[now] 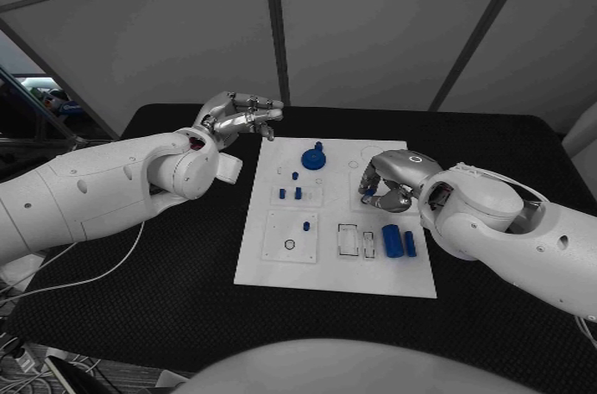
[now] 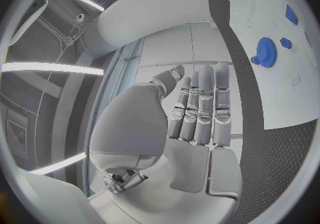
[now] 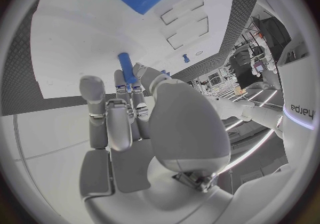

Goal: Assemble the parts on the task board

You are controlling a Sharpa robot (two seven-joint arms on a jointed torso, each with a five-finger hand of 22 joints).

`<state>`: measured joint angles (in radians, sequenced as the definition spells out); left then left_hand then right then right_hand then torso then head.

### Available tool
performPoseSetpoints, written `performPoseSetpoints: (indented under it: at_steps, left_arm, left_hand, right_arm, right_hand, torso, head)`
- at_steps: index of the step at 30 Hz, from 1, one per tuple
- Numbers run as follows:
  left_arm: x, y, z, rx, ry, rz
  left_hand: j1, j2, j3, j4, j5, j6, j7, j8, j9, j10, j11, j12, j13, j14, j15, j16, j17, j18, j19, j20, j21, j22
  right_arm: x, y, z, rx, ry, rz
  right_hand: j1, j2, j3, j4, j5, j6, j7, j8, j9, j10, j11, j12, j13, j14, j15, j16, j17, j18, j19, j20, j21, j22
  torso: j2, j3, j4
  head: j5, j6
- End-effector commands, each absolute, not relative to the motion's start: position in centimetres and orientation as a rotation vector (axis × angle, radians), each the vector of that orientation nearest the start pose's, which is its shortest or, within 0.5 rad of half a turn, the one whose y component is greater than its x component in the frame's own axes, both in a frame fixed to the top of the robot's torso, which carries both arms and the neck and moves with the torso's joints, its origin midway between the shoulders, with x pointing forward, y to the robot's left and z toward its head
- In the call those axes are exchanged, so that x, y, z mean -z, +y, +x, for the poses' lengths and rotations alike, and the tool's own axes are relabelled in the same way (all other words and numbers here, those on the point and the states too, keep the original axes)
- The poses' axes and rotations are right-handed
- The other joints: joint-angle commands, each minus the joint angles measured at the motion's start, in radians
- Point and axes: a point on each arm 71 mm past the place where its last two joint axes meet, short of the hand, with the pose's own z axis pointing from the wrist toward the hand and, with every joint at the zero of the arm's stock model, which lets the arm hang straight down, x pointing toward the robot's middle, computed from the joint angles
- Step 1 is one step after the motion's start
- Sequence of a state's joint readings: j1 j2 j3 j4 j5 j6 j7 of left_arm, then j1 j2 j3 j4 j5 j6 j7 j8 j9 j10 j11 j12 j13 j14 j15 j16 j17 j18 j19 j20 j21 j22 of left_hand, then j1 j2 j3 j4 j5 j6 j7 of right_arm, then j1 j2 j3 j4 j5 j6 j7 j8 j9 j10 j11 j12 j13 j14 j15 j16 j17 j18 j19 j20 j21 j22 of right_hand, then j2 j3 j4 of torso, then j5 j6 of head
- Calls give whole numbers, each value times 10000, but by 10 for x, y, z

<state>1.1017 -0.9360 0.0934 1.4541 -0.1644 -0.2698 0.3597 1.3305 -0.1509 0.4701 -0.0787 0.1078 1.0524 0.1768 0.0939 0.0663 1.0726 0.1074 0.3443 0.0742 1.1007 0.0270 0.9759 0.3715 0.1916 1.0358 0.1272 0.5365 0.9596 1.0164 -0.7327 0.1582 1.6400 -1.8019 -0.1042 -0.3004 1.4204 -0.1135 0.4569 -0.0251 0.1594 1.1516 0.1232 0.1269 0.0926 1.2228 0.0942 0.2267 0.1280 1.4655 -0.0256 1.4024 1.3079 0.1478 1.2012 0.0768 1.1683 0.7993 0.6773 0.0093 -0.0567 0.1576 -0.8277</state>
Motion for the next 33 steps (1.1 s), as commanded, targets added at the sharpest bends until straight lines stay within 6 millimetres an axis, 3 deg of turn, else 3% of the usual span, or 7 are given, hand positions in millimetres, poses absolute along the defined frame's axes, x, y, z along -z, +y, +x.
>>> performPoseSetpoints:
  at_steps: [1,12,21,26,30,33]
  left_arm:
    - [179,277,498,14275,13728,-10429]
    - [179,278,498,14242,13720,-10441]
    - [179,277,498,14251,13730,-10443]
    - [179,275,498,14294,13747,-10434]
    - [180,273,498,14340,13760,-10421]
    - [180,273,499,14339,13758,-10424]
  left_hand:
    - [-7,95,-44,9,-32,-77,-9,-30,0,-91,-3,46,11,-28,40,-52,-9,-99,-10,33,-62,-9]
    - [-7,95,-44,9,-32,-77,-9,-30,0,-91,-3,46,11,-28,40,-52,-9,-99,-10,33,-62,-9]
    - [-10,121,-46,18,-31,-82,-8,-31,0,-103,-2,53,12,-26,41,-54,-14,-98,-6,35,-71,-15]
    - [-10,123,-46,19,-31,-82,-8,-31,0,-104,-2,54,12,-26,42,-54,-15,-98,-6,35,-71,-16]
    - [-10,123,-46,19,-31,-82,-8,-31,0,-104,-2,54,12,-26,42,-54,-15,-98,-6,35,-71,-16]
    - [-10,123,-46,19,-31,-82,-8,-31,0,-104,-2,54,12,-26,42,-54,-15,-98,-6,35,-71,-16]
  right_arm:
    - [186,-119,449,-5769,16586,-3677]
    - [172,-113,431,-6470,16150,-3717]
    - [147,-90,409,-7727,15501,-3931]
    - [141,-72,401,-8433,15351,-4026]
    - [140,-60,399,-8813,15276,-4095]
    - [142,-50,400,-9069,15272,-4152]
  right_hand:
    - [65,104,-8,-82,50,84,-11,54,17,567,-518,43,24,522,-66,72,26,-74,69,-4,76,38]
    - [127,120,15,-151,57,95,-13,52,23,572,-522,42,64,528,-78,83,41,-85,97,-27,113,92]
    - [172,117,35,-210,83,85,-5,38,23,559,-514,31,93,525,-79,74,25,-86,93,-37,119,91]
    - [173,117,36,-212,84,85,-4,38,23,559,-514,31,94,525,-79,73,24,-86,93,-37,119,90]
    - [181,117,40,-223,93,84,-1,35,23,557,-512,30,100,523,-79,70,18,-84,88,-39,117,82]
    - [183,117,42,-227,96,84,0,35,23,557,-511,29,103,524,-79,71,19,-85,90,-39,119,87]
  torso:
    - [1,-4,0]
    - [-4,-12,-1]
    - [-3,-14,2]
    - [0,-16,25]
    - [3,-8,39]
    - [1,13,18]
  head:
    - [-4,5]
    - [5,56]
    - [25,73]
    - [132,53]
    - [284,107]
    - [460,37]
